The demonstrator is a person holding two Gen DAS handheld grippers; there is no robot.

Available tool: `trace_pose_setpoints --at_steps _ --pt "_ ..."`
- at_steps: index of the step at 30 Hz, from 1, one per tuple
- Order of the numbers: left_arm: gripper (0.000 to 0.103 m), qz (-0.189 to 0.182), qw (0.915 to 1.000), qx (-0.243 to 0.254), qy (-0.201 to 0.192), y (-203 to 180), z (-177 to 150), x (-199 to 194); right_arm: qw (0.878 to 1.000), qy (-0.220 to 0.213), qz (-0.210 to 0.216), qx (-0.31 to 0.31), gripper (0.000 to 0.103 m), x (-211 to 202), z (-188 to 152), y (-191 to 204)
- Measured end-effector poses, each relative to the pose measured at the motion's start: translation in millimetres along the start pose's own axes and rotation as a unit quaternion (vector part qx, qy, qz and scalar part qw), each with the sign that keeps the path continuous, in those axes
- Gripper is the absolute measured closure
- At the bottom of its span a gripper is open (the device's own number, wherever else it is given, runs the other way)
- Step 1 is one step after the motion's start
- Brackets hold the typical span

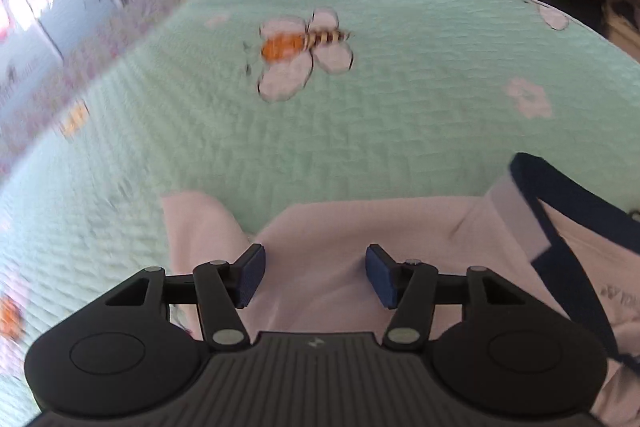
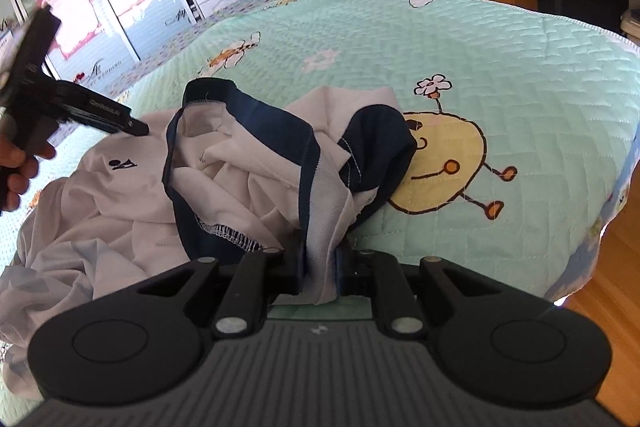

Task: Fold clothes

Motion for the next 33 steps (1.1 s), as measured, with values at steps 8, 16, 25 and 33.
trace_pose_setpoints --at_steps 8,16,25,33 --pt "0.046 0.01 0.9994 0.026 0.022 -16 -4 16 1.0 0.001 0.018 0.017 0.087 -2 0 -5" --pt "0.1 0.023 0.9991 -0.022 -0.029 -28 -15 -17 1.0 0.001 0.022 0.02 0.087 -1 0 -6" --pt "0.1 0.036 0.9911 -0.083 -0.098 -36 -71 -98 1.0 0.002 0.021 0.02 0.087 -1 -1 -5" --pt "0.1 0.026 0.9863 -0.116 -0.114 -52 -134 -173 0.999 0.009 0.028 0.023 0.087 -2 2 -7"
Point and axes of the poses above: each gripper's, at about its wrist camera, not at the fingertips, and x roughly the way its jaws point, y to its left, z to its top, the point moved 3 cm from there along x, roughly the way its jaws point, and after that the axes turned 15 degrees about x, right-handed, at the moved point
